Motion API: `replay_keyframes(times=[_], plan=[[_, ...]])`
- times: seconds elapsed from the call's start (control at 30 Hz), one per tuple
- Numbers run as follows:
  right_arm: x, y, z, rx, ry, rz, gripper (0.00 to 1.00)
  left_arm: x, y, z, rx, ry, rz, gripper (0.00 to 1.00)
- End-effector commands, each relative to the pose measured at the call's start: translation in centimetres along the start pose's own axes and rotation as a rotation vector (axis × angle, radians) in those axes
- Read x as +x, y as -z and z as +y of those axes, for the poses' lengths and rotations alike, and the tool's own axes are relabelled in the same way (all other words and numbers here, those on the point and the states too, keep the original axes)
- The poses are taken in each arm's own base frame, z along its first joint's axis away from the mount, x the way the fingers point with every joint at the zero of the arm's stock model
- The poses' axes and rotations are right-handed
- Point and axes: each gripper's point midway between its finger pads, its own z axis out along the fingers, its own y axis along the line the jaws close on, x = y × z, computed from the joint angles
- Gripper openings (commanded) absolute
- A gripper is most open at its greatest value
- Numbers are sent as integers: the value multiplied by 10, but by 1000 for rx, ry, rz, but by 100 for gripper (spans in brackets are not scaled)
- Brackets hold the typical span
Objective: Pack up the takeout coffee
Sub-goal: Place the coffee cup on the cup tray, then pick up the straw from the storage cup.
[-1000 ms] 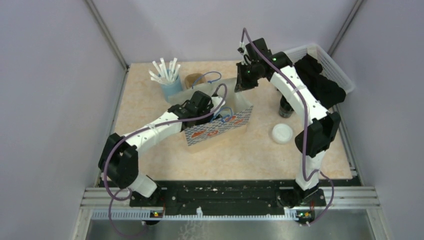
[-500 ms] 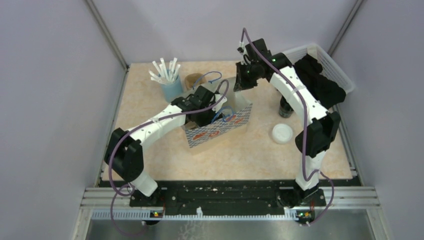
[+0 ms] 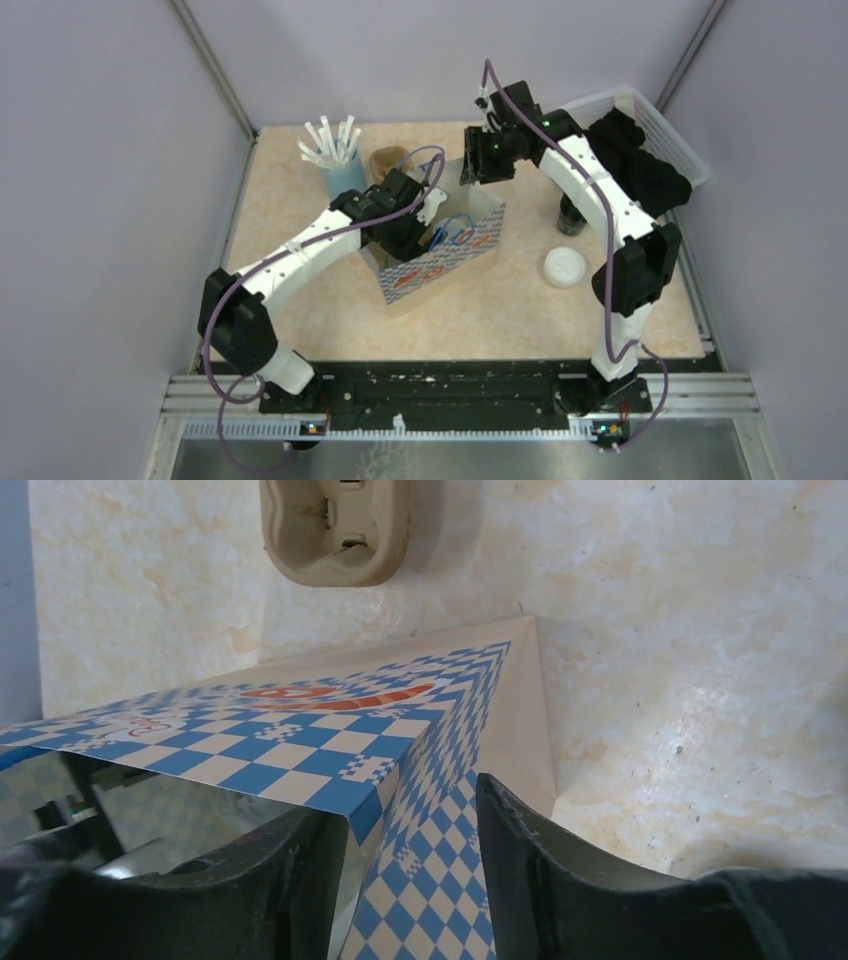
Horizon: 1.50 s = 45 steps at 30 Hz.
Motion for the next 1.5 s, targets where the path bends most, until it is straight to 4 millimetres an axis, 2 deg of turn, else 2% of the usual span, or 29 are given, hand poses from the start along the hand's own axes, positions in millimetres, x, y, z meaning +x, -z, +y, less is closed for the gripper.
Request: replay_keyframes(times=[0.0,0.1,0.3,0.47,0.7,0.83,0.93,1.0,1.07,1.17,1.33,1.47], plan=[[-12,23,1,-3,19,-78,53,-42,32,-7,16,42,-154,99],[-10,22,-1,4,23,-71,58,-52,42,-8,17,50,-177,99],[-6,24,-4,16,36,-69,65,-59,62,-4,-9,51,-194,99],[-4,25,-4,14,40,-65,66,-72,92,-4,-21,48,-253,99],[-1,25,-7,22,53,-59,71,-105,159,-19,43,35,-434,99],[-1,29,-5,15,59,-62,79,-125,212,-29,81,55,-604,99],[-3,36,-2,10,55,-73,83,-134,250,-26,60,99,-724,99],[-1,39,-5,29,43,-71,84,-137,271,-15,-1,164,-781,99],[1,46,-8,51,34,-77,84,-134,287,6,-106,283,-822,99],[2,59,-7,53,39,-98,86,-126,302,27,-208,426,-855,99],[-9,89,10,-4,69,-146,87,-122,288,55,-324,515,-816,99],[-25,117,27,-56,73,-205,90,-128,272,95,-415,564,-785,99]])
